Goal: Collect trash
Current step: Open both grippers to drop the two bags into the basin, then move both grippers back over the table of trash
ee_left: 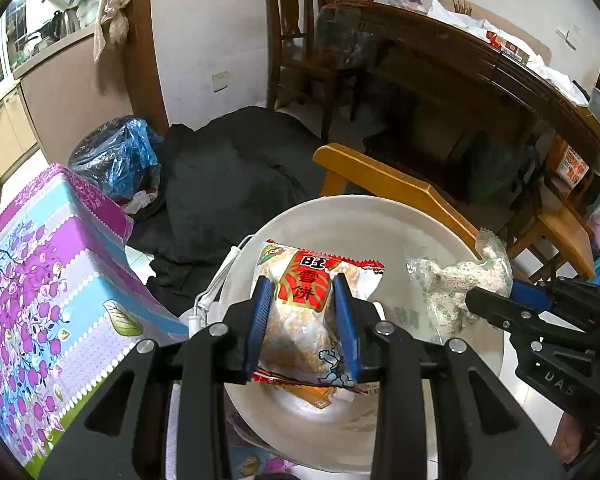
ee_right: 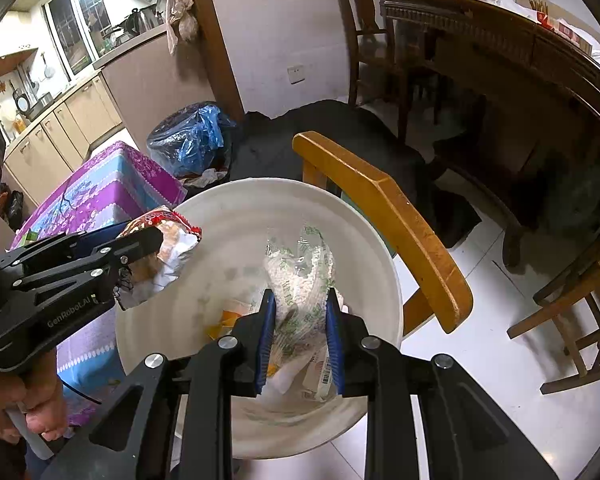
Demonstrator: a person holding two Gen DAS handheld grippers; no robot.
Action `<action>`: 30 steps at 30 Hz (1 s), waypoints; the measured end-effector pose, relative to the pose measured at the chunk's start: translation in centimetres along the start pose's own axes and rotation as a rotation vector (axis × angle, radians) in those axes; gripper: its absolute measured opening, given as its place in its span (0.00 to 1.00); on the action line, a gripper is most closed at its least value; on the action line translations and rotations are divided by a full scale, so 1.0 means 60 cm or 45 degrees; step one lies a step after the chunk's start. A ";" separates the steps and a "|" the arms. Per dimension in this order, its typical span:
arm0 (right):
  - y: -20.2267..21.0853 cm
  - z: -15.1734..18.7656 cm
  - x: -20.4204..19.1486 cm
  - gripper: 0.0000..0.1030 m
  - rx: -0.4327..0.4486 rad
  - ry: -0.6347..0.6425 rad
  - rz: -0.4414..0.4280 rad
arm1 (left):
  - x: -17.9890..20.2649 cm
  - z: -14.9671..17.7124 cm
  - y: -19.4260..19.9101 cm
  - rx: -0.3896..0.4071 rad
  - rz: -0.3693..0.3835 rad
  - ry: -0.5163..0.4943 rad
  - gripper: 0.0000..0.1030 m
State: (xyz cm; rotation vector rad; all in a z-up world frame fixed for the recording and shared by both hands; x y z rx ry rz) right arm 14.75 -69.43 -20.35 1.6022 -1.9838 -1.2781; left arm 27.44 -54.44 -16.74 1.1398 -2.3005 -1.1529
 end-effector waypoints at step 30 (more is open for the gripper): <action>-0.003 0.005 0.005 0.38 0.042 -0.038 -0.040 | 0.003 0.012 -0.016 -0.035 -0.037 0.000 0.61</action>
Point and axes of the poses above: each gripper's, at about its wrist camera, not at the fingertips, and y roughly against the way its jaws point, x to its right, z to its underside, the point moved 5 cm from there along -y, roughly the way its jaws point, and after that the axes turned 10 degrees about -z, right-handed, at the moved point
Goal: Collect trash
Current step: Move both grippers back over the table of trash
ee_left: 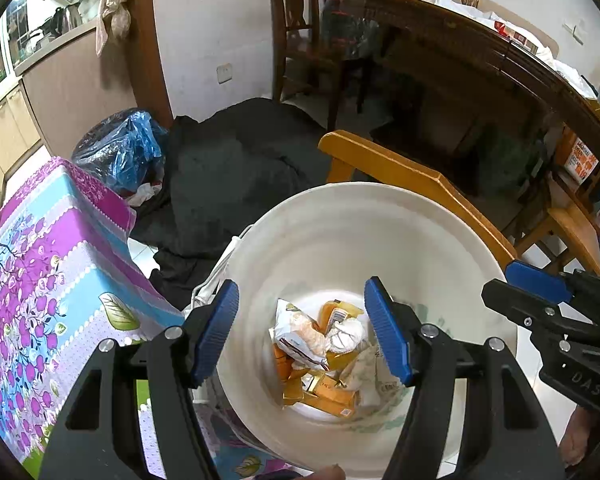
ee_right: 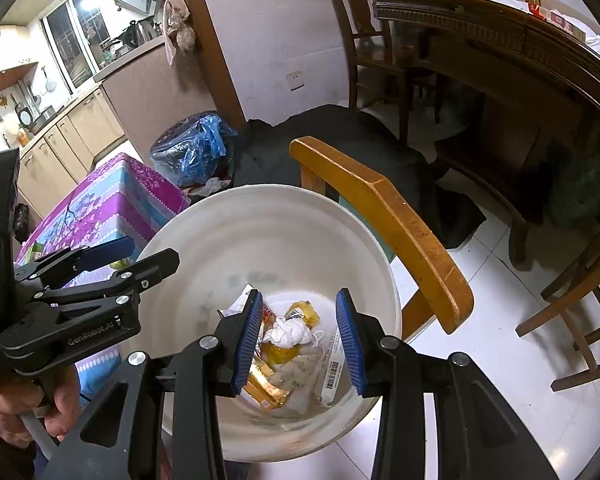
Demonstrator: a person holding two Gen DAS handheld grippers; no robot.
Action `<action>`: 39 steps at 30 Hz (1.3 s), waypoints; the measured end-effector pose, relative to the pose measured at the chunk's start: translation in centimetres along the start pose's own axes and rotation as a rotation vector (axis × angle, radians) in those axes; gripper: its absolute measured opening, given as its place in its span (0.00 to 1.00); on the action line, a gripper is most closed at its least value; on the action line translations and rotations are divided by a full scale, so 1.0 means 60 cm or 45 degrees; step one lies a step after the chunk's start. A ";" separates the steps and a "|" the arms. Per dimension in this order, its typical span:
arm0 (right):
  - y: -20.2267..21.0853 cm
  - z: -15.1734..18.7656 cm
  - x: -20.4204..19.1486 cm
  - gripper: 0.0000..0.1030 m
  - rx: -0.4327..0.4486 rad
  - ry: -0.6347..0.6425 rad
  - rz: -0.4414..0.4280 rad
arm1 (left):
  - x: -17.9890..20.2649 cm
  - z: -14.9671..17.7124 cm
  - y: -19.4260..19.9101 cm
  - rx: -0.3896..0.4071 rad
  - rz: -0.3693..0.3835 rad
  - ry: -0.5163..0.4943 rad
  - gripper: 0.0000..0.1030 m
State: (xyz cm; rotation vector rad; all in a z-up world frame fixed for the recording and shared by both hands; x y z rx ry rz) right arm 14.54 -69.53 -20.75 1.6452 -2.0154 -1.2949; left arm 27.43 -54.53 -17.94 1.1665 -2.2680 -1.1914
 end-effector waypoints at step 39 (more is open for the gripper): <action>-0.023 0.082 -0.481 0.59 0.099 0.423 -0.510 | -0.778 0.300 0.218 0.124 -0.516 0.298 0.67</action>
Point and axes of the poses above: each gripper's, at about its wrist camera, not at the fingertips, and y roughly against the way its jaws point, x to its right, z to its underside, the point moved 5 cm from there along -y, roughly the way its jaws point, and after that the axes turned 10 degrees about -z, right-handed, at the moved point
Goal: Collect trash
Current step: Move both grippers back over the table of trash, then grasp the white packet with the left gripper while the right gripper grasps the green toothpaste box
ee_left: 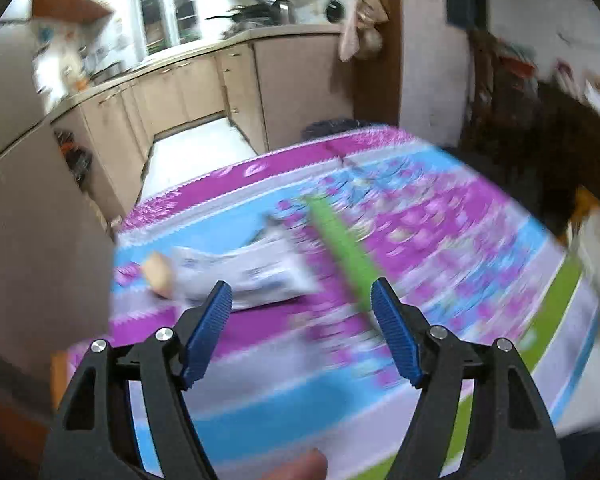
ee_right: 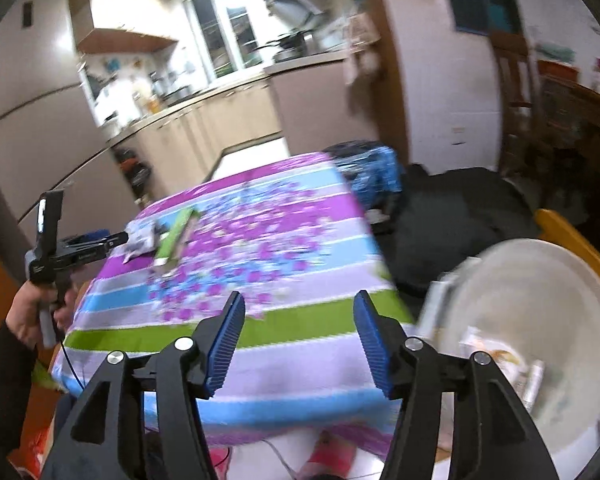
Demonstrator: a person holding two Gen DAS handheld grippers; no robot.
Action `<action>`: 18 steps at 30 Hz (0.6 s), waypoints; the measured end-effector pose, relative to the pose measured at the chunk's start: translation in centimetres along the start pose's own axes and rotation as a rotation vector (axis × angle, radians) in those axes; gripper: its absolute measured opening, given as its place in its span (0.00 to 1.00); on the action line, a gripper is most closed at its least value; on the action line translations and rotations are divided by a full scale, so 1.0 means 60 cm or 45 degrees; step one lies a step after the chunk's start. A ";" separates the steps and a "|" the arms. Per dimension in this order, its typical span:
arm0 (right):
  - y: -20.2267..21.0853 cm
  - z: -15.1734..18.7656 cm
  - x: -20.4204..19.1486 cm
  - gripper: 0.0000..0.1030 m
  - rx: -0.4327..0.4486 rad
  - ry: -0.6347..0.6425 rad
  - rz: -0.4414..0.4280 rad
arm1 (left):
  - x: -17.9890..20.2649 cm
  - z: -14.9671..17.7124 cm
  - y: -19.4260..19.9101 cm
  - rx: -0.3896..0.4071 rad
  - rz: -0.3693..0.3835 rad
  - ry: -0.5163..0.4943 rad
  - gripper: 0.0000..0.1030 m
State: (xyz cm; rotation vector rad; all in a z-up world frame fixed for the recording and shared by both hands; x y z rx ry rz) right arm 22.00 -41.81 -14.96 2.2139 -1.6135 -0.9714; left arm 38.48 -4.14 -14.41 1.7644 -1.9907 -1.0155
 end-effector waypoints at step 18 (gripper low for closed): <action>-0.225 -0.052 -0.187 0.65 -0.220 0.122 -0.139 | -0.016 0.011 -0.141 -0.004 0.169 -0.623 0.55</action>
Point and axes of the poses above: each gripper's, at about its wrist camera, not at the fingertips, and y roughly against the way its jaws point, x to its right, z to its underside, the point moved 5 cm from there along -y, roughly the way its jaws point, and after that the axes turned 10 degrees about -z, right-handed, at the moved point
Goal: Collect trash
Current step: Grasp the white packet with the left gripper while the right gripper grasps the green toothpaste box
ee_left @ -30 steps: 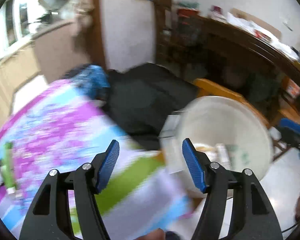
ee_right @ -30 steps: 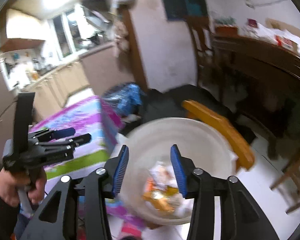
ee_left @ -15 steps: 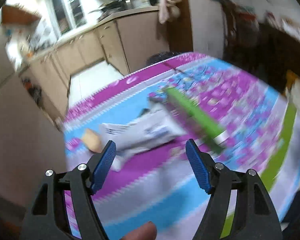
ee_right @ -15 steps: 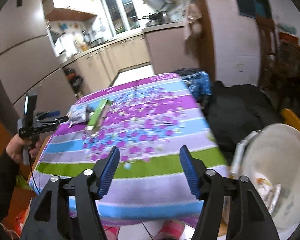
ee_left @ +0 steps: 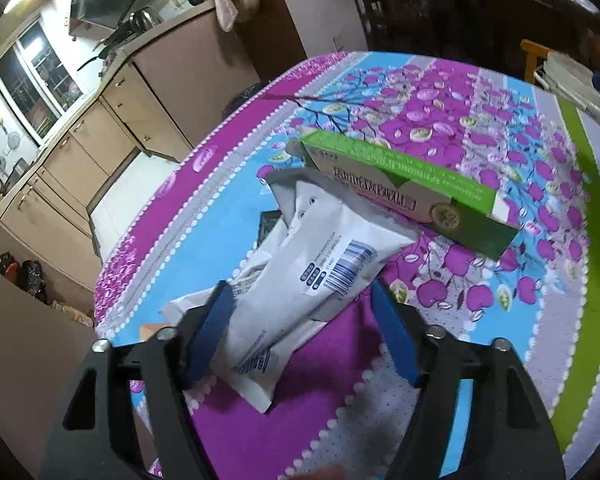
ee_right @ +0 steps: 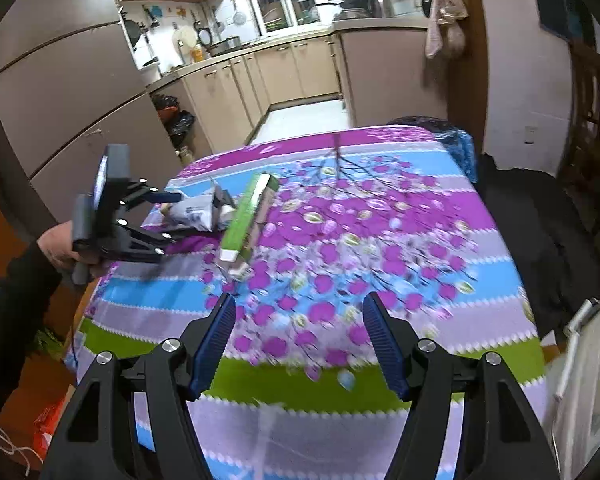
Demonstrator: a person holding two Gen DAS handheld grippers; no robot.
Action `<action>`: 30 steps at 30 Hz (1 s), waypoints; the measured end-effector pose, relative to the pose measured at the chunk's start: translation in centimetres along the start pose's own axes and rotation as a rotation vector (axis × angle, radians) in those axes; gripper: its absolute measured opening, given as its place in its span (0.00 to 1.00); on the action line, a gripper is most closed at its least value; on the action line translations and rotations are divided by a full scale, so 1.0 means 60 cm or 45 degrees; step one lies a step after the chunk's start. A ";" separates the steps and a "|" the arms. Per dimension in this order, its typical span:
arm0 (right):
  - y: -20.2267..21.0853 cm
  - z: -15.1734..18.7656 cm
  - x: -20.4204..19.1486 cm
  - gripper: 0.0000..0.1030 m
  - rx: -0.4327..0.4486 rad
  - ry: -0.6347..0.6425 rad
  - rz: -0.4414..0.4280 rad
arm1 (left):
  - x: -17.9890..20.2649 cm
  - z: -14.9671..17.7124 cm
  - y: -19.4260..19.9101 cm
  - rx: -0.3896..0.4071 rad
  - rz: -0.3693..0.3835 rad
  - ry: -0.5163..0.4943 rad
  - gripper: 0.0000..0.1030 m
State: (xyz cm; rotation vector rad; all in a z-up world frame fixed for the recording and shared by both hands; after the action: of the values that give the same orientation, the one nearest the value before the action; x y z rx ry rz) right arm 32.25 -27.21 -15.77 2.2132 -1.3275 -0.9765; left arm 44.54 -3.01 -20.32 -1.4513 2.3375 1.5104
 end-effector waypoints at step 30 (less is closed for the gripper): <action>-0.313 -0.128 -0.054 0.46 -0.278 -0.009 -0.093 | -0.158 0.132 0.170 0.199 -0.015 1.096 0.28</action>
State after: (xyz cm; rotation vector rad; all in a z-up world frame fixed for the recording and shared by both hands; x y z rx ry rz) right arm 48.29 -15.56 -21.09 2.1059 -1.0920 -1.1006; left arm 39.42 10.29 -13.06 -2.3915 2.7184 0.7171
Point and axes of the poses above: each gripper's, at about its wrist camera, not at the fingertips, and y roughly against the way its jaws point, x to its right, z to its underside, the point moved 5 cm from there along -y, roughly the way its jaws point, and after that the axes turned 10 degrees about -z, right-handed, at the moved point
